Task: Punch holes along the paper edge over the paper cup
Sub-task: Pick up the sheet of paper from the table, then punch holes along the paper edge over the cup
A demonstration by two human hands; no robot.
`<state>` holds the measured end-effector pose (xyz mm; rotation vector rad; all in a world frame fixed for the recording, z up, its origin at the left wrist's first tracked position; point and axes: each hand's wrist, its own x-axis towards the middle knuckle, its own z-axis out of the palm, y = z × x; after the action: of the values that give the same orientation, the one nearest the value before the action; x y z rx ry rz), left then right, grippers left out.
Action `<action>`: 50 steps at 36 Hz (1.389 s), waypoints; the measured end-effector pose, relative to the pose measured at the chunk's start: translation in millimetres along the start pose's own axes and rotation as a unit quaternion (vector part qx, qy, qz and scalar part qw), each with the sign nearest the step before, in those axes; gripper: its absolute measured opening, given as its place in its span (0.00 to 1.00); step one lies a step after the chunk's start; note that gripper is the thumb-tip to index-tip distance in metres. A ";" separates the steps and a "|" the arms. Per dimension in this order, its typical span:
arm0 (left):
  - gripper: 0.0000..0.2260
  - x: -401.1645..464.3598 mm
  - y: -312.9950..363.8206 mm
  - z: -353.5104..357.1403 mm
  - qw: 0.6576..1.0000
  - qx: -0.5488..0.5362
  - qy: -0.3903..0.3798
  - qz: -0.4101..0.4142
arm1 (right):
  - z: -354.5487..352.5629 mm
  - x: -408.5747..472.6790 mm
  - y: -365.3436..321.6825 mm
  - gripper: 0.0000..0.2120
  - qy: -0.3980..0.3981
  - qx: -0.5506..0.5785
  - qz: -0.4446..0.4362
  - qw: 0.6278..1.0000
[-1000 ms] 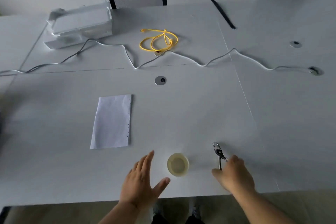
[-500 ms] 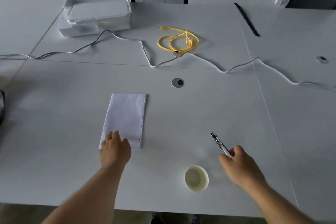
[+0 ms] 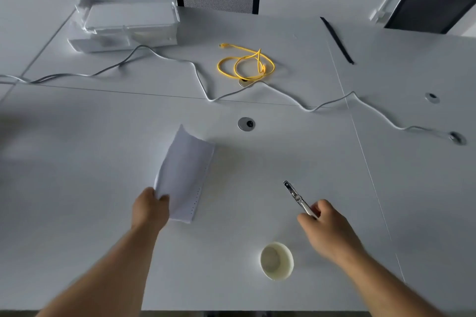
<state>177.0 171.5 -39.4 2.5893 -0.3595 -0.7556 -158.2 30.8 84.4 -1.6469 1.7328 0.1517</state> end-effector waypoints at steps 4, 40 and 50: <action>0.04 -38.7 24.7 -13.9 0.980 -0.194 -0.042 -0.001 | -2.4 -8.5 -10.7 0.09 0.000 0.040 -0.031 0.999; 0.20 -230.5 92.1 23.1 0.918 -0.322 -0.176 0.149 | -2.2 -46.8 8.7 0.02 -0.073 0.419 -0.138 0.895; 0.22 -182.8 72.3 72.6 0.869 -0.406 -0.152 0.239 | -3.5 17.5 58.1 0.21 -0.117 0.278 -0.252 0.920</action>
<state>-22.5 149.5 20.7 1.5071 -0.5920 -0.8801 -210.8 24.6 54.6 -1.5039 0.9987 -0.3466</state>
